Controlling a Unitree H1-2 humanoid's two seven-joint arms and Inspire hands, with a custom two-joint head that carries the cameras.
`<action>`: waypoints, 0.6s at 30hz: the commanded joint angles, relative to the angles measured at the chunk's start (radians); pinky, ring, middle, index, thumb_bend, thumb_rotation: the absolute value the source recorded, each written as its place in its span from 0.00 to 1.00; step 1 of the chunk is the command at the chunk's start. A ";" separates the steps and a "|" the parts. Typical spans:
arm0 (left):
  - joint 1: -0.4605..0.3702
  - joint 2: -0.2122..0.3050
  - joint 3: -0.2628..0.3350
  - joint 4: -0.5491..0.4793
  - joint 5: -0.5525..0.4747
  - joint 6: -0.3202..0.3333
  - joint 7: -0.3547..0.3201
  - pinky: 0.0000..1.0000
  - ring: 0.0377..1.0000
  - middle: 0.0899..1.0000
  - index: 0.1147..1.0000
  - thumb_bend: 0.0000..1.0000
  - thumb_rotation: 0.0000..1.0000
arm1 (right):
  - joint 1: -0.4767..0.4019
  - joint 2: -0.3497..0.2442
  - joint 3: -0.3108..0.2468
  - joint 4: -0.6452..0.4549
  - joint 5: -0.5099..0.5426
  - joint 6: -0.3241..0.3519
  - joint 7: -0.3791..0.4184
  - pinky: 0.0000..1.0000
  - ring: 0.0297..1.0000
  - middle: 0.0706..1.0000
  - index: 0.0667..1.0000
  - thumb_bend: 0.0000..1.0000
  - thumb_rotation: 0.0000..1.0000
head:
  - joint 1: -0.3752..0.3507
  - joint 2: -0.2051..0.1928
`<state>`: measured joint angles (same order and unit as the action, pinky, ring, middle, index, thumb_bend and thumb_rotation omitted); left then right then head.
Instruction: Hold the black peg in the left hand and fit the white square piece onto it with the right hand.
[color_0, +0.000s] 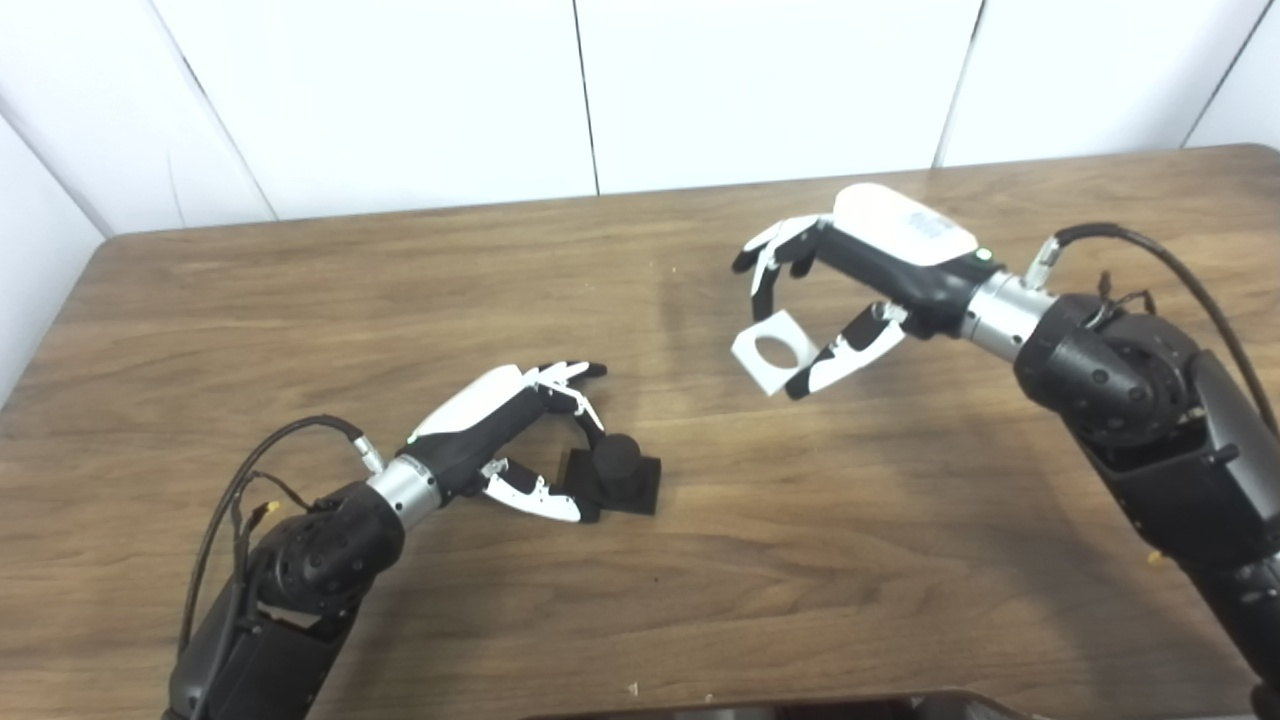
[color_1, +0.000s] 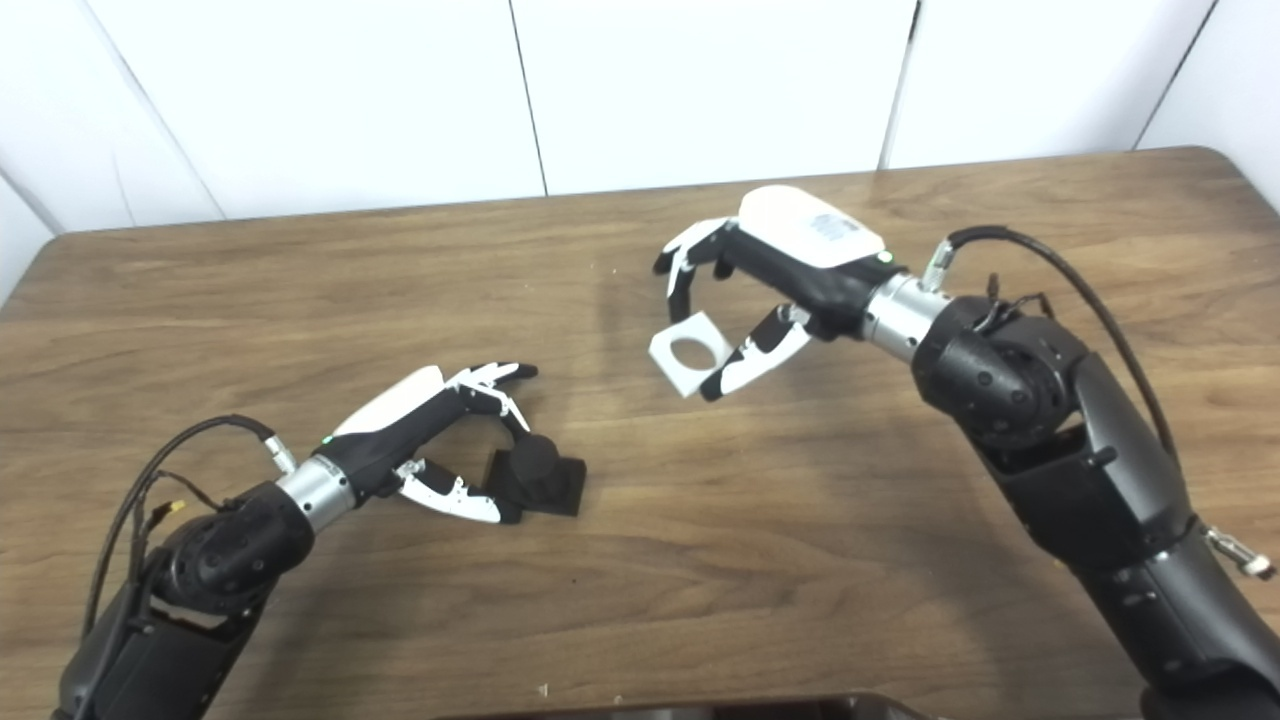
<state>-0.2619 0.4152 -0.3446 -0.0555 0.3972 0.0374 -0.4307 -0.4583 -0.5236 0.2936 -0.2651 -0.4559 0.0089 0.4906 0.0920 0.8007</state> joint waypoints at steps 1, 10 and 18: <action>0.007 -0.004 -0.035 0.023 0.038 0.038 -0.029 1.00 1.00 0.97 0.43 0.52 0.08 | -0.026 0.016 -0.010 -0.056 0.028 -0.012 0.003 0.64 0.78 0.74 0.44 0.52 0.14 | 0.006 0.002; 0.001 -0.015 -0.039 0.030 0.040 0.041 -0.023 1.00 1.00 0.97 0.43 0.52 0.08 | -0.018 0.081 0.017 -0.063 0.040 -0.018 0.030 0.64 0.77 0.74 0.44 0.52 0.14 | 0.019 0.011; 0.003 -0.027 -0.042 0.028 0.039 0.049 -0.020 1.00 1.00 0.97 0.42 0.52 0.08 | -0.004 0.138 0.044 -0.055 0.034 -0.010 0.038 0.69 0.80 0.75 0.44 0.52 0.14 | 0.046 0.016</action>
<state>-0.2694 0.3945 -0.3530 -0.0549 0.4114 0.0572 -0.4240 -0.4308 -0.3945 0.3445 -0.3030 -0.4348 0.0175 0.5415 0.1380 0.8161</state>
